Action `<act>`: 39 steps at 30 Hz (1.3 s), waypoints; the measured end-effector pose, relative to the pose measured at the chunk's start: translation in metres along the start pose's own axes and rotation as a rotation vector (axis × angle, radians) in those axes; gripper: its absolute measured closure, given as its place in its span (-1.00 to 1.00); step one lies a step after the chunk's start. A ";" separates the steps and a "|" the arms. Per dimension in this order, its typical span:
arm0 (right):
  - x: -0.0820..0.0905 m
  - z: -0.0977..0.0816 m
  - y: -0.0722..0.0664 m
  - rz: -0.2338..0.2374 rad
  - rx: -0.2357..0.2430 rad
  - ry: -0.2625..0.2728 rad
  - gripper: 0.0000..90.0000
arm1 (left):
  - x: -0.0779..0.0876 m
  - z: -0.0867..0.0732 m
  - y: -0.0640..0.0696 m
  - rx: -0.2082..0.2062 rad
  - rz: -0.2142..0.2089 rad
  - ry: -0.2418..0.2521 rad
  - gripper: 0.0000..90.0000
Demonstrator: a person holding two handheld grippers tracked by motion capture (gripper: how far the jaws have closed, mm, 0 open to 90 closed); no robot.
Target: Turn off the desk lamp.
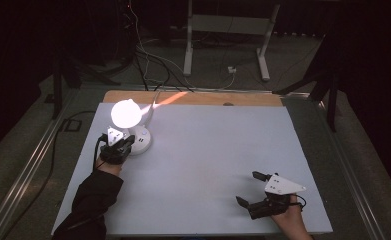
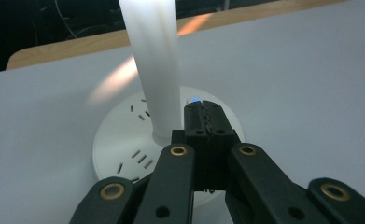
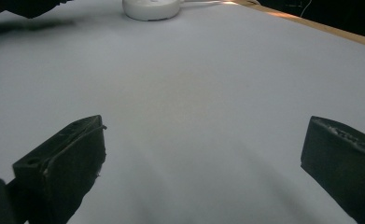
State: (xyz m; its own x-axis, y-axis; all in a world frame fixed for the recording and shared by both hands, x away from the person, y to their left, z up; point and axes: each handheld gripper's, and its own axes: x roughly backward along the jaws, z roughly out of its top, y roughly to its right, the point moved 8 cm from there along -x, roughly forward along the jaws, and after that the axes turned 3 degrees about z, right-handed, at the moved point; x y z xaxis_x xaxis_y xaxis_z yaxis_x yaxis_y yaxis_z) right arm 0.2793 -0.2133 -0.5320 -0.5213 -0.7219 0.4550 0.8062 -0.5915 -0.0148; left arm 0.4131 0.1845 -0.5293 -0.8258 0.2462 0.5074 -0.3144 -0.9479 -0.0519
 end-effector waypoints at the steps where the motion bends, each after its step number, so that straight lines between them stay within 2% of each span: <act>1: 0.000 0.000 0.000 -0.001 0.000 -0.001 -1.00 | 0.000 0.000 0.000 0.000 0.000 0.000 1.00; 11: 0.000 0.000 0.000 0.000 -0.001 -0.001 -1.00 | -0.002 -0.003 0.000 0.001 -0.001 -0.006 1.00; 23: 0.000 0.000 0.000 0.001 -0.001 -0.001 -1.00 | -0.009 -0.011 0.000 0.000 -0.009 -0.037 1.00; 39: 0.000 0.000 0.000 0.002 -0.003 -0.001 -1.00 | -0.015 -0.020 0.004 -0.022 -0.016 -0.072 1.00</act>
State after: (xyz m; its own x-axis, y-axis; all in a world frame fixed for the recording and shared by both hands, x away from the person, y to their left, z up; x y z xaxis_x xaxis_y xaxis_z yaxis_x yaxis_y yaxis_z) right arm 0.2794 -0.2135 -0.5323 -0.5197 -0.7223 0.4563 0.8060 -0.5916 -0.0184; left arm 0.4148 0.1809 -0.5549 -0.7851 0.2449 0.5689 -0.3380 -0.9391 -0.0622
